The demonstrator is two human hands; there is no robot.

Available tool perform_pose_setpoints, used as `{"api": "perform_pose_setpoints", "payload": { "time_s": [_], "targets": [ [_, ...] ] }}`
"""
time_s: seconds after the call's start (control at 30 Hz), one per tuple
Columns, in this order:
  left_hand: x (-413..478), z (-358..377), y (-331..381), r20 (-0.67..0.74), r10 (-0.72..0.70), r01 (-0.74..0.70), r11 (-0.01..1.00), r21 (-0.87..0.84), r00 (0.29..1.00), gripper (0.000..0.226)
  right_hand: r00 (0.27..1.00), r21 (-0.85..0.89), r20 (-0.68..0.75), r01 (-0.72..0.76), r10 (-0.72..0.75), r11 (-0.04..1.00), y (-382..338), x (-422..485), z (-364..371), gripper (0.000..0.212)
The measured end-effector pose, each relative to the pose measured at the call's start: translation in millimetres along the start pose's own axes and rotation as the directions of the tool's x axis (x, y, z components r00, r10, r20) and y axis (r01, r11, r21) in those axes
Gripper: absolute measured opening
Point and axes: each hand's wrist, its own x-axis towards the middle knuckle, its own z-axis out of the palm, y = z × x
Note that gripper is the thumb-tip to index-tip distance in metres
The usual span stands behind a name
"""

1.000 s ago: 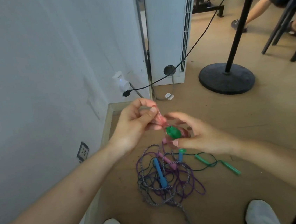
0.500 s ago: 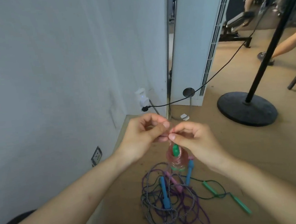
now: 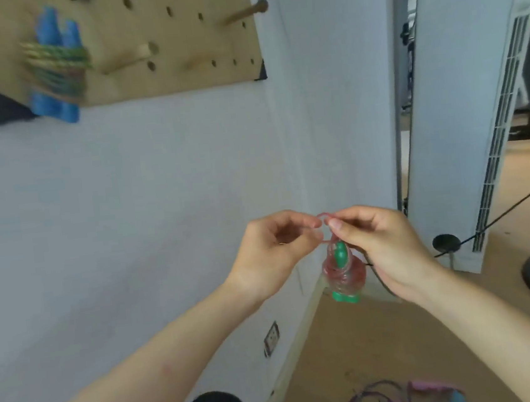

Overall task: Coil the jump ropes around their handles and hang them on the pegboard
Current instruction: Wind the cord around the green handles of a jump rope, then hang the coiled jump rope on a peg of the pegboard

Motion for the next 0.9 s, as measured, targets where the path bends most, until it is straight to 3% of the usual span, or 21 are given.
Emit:
{"api": "perform_pose_setpoints", "payload": {
  "time_s": [0.27, 0.57, 0.77, 0.9],
  "targets": [
    [-9, -61, 95, -0.204, 0.168, -0.156, 0.985, 0.074, 0.964, 0.008, 0.97, 0.068, 0.191, 0.138, -0.149, 0.988, -96, 45, 74, 0.011],
    [-20, -123, 188, -0.387, 0.364, -0.274, 0.923, 0.269, 0.847, 0.015, 0.921, 0.18, 0.339, 0.138, -0.193, 0.974, -197, 73, 140, 0.012],
    [-12, -158, 244, -0.492, 0.389, -0.308, 0.921, 0.239, 0.779, 0.011, 0.899, 0.223, 0.373, 0.155, -0.231, 0.962, -255, 86, 178, 0.012],
    [9, -177, 279, -0.514, 0.381, -0.339, 0.924, 0.177, 0.769, 0.016, 0.908, 0.25, 0.306, 0.212, -0.285, 0.945, -295, 101, 194, 0.01]
  ]
}}
